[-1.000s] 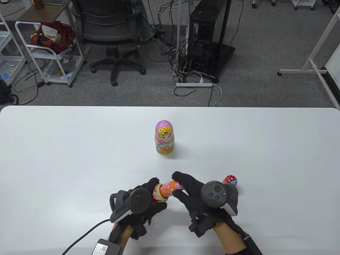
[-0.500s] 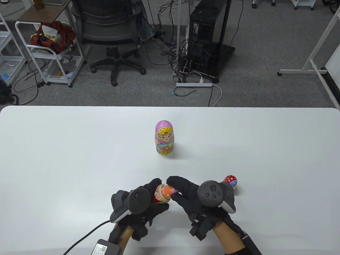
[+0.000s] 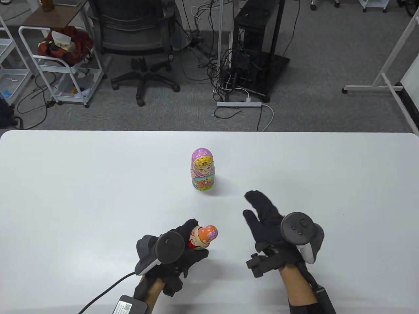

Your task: Nest individual Russian dolls into a nested set

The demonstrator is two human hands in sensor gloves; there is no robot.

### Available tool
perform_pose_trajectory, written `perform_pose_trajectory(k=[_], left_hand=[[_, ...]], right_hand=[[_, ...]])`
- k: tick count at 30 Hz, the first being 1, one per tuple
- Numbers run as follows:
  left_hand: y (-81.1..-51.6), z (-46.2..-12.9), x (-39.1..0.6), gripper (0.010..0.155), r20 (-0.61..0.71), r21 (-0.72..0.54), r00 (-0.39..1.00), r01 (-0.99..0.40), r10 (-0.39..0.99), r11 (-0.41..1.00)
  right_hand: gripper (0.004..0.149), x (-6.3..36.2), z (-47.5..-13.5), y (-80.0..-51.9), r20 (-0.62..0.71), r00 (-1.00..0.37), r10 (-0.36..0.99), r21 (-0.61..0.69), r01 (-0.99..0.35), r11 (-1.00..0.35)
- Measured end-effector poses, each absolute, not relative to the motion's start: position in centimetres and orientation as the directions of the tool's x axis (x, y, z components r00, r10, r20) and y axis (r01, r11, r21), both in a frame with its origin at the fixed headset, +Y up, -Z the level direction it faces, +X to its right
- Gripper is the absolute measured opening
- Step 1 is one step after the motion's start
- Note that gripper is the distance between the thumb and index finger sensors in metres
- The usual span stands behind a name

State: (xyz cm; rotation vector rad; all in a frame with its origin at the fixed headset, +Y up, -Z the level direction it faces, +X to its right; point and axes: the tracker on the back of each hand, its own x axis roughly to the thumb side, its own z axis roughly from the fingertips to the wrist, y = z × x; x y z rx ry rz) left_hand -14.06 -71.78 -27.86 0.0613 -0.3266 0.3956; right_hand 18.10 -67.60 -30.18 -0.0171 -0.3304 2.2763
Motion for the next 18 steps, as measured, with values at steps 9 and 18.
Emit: perform_pose_trajectory(k=[9,18], left_hand=[[-71.8,-27.9,-14.0,0.095,0.323,0.003,0.883,-0.359,0.339,0.933],[-71.9,-27.9,-14.2,0.095,0.314,0.005,0.889,-0.354,0.334,0.935]], right_hand=[[0.066,22.4,-32.0,-72.8,-0.364,-0.857,0.365,-0.120,-0.345,-0.931],[0.063,20.6,-32.8,-75.0,-0.333,-0.932,0.140,0.185,-0.210,-0.960]])
